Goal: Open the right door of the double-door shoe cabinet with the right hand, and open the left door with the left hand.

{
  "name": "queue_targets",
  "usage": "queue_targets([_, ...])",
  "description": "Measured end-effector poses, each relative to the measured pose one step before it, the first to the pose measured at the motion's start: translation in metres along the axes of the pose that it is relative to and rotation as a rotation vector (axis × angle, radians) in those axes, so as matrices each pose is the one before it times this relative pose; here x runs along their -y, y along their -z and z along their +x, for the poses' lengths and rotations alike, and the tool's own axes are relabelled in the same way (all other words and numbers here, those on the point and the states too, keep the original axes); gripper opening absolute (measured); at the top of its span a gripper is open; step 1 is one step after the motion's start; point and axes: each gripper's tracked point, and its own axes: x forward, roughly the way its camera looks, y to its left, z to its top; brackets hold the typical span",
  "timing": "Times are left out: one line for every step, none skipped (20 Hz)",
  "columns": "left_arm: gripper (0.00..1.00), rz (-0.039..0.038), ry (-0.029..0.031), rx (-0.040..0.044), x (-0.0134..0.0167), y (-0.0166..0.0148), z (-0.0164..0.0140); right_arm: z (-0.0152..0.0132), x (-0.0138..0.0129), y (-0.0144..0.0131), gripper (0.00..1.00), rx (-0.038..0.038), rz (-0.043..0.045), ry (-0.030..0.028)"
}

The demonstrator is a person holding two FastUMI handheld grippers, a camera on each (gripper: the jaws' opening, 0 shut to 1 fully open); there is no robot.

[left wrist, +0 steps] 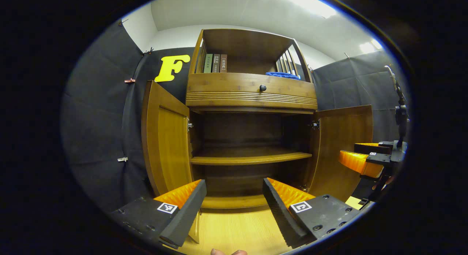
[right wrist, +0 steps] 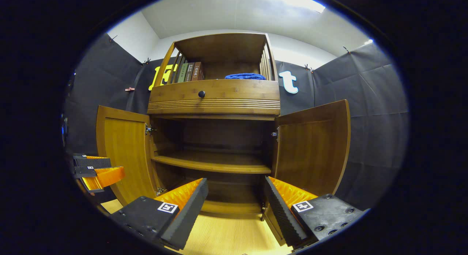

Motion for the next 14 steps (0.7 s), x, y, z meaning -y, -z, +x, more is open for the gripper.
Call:
queue_targets([0.96,0.00063,-0.00001,-0.00062,-0.00039,-0.00040,0.00006,0.00018,-0.00013,-0.00056,0.98,0.00053,0.00138,0.00099])
queue_targets([0.96,0.00271,0.00060,-0.00114,0.00097,0.00014,0.00008,0.00047,0.00003,0.00046,0.98,-0.00001,-0.00053,-0.00036])
queue_targets([0.96,0.00448,-0.00087,0.00042,0.00017,0.00007,0.00022,0.00043,-0.00016,0.00010,0.98,-0.00015,-0.00167,-0.00071])
queue_targets([0.96,0.00420,0.00144,0.00070,-0.00007,-0.00011,0.00080,-0.00114,-0.00012,0.00089,0.98,0.00049,-0.00137,-0.00015])
queue_targets([0.96,0.00270,0.00133,0.00110,0.00060,-0.00120,0.00037,0.00035,-0.00034,-0.00017,0.99,0.00095,-0.00086,-0.00092])
queue_targets([0.96,0.00164,0.00083,0.00047,0.00032,0.00052,-0.00035,-0.00006,0.00043,-0.00061,1.00,0.00062,-0.00014,-0.00007])
queue_targets([0.96,0.00155,0.00089,-0.00137,0.00017,0.00005,0.00002,0.00018,0.00026,0.00051,1.00,-0.00151,0.00036,-0.00057])
queue_targets([0.96,0.00060,0.00065,-0.00088,0.00046,0.00068,0.00017,-0.00030,-0.00092,0.00190,1.00,-0.00258,0.00055,-0.00089])
queue_targets([0.96,-0.00106,0.00141,-0.00210,0.00045,0.00072,-0.00060,-0.00022,0.00006,-0.00006,1.00,-0.00197,0.00007,-0.00090])
queue_targets([0.96,-0.00141,0.00099,0.00134,0.00062,-0.00080,0.00037,-0.00026,0.00040,-0.00009,1.00,-0.00027,-0.00088,-0.00083])
queue_targets([0.96,0.00073,-0.00037,-0.00103,0.00055,-0.00029,-0.00045,0.00015,0.00003,-0.00099,0.98,0.00157,-0.00193,-0.00021])
queue_targets([0.96,0.00219,-0.00214,0.00235,-0.00076,-0.00031,-0.00020,-0.00040,0.00046,-0.00040,0.98,0.00246,-0.00237,0.00007])
queue_targets([0.96,0.00174,-0.00019,0.00064,-0.00018,-0.00006,-0.00001,0.00042,-0.00012,-0.00104,0.98,0.00197,-0.00176,-0.00013])
queue_targets([0.96,0.00095,-0.00035,0.00017,0.00024,-0.00046,-0.00028,0.00026,0.00005,-0.00020,0.98,0.00106,-0.00044,-0.00116])
